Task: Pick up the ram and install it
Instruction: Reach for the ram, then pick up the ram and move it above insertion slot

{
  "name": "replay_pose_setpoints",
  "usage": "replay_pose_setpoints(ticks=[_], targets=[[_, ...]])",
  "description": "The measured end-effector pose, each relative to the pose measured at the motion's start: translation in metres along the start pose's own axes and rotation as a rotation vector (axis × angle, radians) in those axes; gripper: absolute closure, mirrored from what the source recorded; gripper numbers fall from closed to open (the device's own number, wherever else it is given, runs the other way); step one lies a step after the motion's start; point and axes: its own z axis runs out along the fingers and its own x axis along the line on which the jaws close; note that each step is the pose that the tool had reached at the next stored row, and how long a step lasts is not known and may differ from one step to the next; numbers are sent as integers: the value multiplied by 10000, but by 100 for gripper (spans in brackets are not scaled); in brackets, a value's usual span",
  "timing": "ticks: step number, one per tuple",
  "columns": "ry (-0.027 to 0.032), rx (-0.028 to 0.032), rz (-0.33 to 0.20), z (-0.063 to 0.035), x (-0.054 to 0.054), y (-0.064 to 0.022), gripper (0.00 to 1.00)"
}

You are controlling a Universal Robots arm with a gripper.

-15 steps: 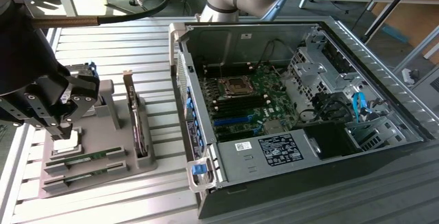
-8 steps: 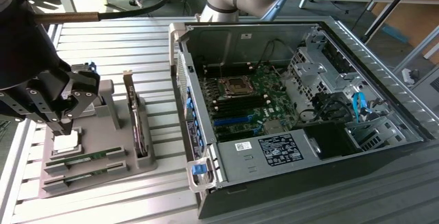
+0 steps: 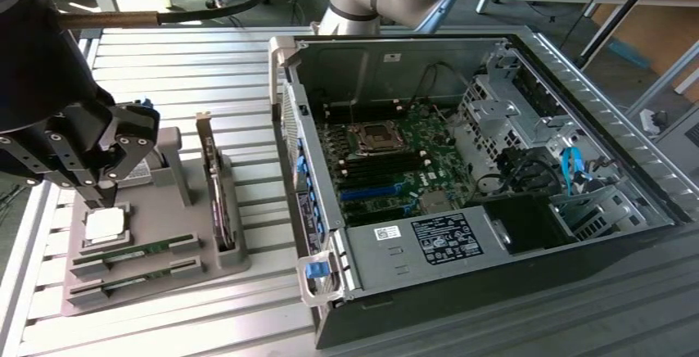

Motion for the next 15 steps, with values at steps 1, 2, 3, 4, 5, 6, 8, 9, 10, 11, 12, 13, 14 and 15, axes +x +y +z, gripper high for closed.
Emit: replay_pose_setpoints(ticks=[1, 2, 3, 4, 5, 6, 8, 9, 10, 11, 12, 13, 14, 15], targets=[[0, 0, 0, 0, 0, 12, 90], [0, 0, 0, 1, 0, 22, 90], [0, 0, -1, 1, 1, 22, 90], [0, 0, -1, 1, 1, 23, 90], [1, 0, 0, 1, 1, 23, 90], [1, 0, 0, 1, 1, 23, 90], [1, 0, 0, 0, 1, 23, 90], [1, 0, 0, 1, 1, 23, 90], [0, 0, 0, 1, 1, 23, 90], [1, 0, 0, 1, 1, 23, 90], [1, 0, 0, 1, 1, 23, 90], [1, 0, 0, 1, 1, 23, 90], [1, 0, 0, 1, 1, 23, 90], [0, 0, 0, 1, 1, 23, 90]])
